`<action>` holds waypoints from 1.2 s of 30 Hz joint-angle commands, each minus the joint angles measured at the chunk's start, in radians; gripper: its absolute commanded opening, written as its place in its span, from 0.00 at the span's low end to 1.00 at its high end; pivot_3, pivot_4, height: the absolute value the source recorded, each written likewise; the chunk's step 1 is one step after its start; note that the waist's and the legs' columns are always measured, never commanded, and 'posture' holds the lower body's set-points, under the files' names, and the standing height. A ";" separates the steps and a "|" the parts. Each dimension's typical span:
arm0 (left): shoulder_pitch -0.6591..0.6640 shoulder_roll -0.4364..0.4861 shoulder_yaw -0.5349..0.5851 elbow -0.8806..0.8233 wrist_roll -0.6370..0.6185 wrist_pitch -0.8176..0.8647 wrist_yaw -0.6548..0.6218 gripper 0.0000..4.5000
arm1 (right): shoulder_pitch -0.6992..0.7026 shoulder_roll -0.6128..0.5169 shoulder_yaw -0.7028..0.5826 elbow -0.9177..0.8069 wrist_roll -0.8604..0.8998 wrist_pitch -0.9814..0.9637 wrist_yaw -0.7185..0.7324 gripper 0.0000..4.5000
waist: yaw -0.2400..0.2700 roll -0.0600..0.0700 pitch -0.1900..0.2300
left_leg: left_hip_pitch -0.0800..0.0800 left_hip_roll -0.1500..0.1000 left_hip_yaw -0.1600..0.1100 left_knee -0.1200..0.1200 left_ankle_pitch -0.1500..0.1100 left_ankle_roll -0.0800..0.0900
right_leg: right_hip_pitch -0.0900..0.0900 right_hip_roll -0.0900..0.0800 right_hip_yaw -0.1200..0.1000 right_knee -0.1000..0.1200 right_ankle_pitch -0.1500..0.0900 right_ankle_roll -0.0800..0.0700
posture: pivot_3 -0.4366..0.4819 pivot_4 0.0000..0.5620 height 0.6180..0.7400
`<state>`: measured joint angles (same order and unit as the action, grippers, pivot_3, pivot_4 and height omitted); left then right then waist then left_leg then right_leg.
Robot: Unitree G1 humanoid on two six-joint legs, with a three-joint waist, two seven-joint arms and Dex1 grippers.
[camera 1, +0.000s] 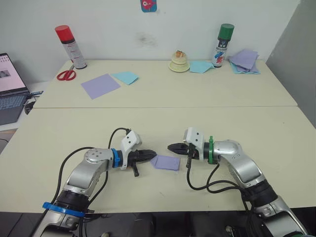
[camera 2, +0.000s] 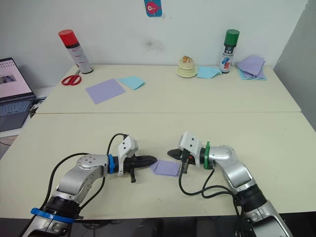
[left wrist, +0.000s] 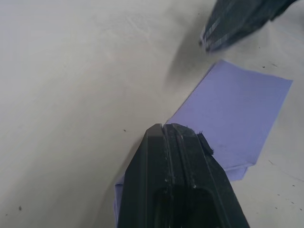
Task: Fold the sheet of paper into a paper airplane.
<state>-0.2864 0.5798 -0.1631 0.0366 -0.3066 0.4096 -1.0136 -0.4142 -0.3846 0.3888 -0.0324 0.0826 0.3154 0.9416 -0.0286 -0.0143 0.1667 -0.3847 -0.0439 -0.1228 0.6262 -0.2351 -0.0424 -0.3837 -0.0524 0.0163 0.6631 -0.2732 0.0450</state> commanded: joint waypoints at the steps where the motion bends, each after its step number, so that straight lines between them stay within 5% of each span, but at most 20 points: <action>1: 0.004 0.003 -0.004 -0.029 0.015 0.008 0.011 0.05 | -0.017 -0.018 0.048 0.031 -0.064 -0.052 0.009 0.00 | 0.000 0.000 0.000 | 0.000 0.000 0.000 0.000 0.000 0.000 | 0.000 0.000 0.000 0.000 0.000 0.000 | 0.48 0.27 1.00; 12: -0.019 -0.048 -0.028 -0.116 0.013 0.061 0.047 0.05 | -0.032 -0.024 0.053 0.086 -0.086 -0.087 0.024 0.00 | -0.001 0.000 0.000 | -0.001 0.000 0.000 0.000 0.000 0.000 | 0.000 0.000 0.000 0.000 0.000 0.000 | 0.48 0.27 1.00; 31: 0.027 0.091 0.045 0.008 0.093 -0.004 0.089 0.05 | -0.012 -0.014 0.026 0.077 -0.056 -0.069 0.019 0.00 | -0.003 0.000 0.000 | 0.001 0.001 0.000 -0.001 0.000 0.000 | 0.000 0.001 0.000 0.000 0.000 0.000 | 0.48 0.27 1.00; 36: 0.019 0.091 0.177 -0.053 0.008 -0.049 0.097 0.05 | -0.041 -0.052 -0.150 -0.014 0.101 0.018 0.040 0.28 | -0.002 0.000 0.002 | -0.001 0.002 0.000 0.000 0.000 0.000 | -0.002 0.001 0.001 0.001 0.000 0.000 | 0.48 0.27 1.00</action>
<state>-0.2604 0.6534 -0.0612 0.0228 -0.2648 0.3822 -0.9240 -0.4241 -0.4111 0.3192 0.0184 0.1255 0.3161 0.9646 -0.0310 -0.0141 0.1682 -0.3897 -0.0425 -0.1232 0.6268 -0.2350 -0.0426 -0.3882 -0.0516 0.0164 0.6638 -0.2729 0.0445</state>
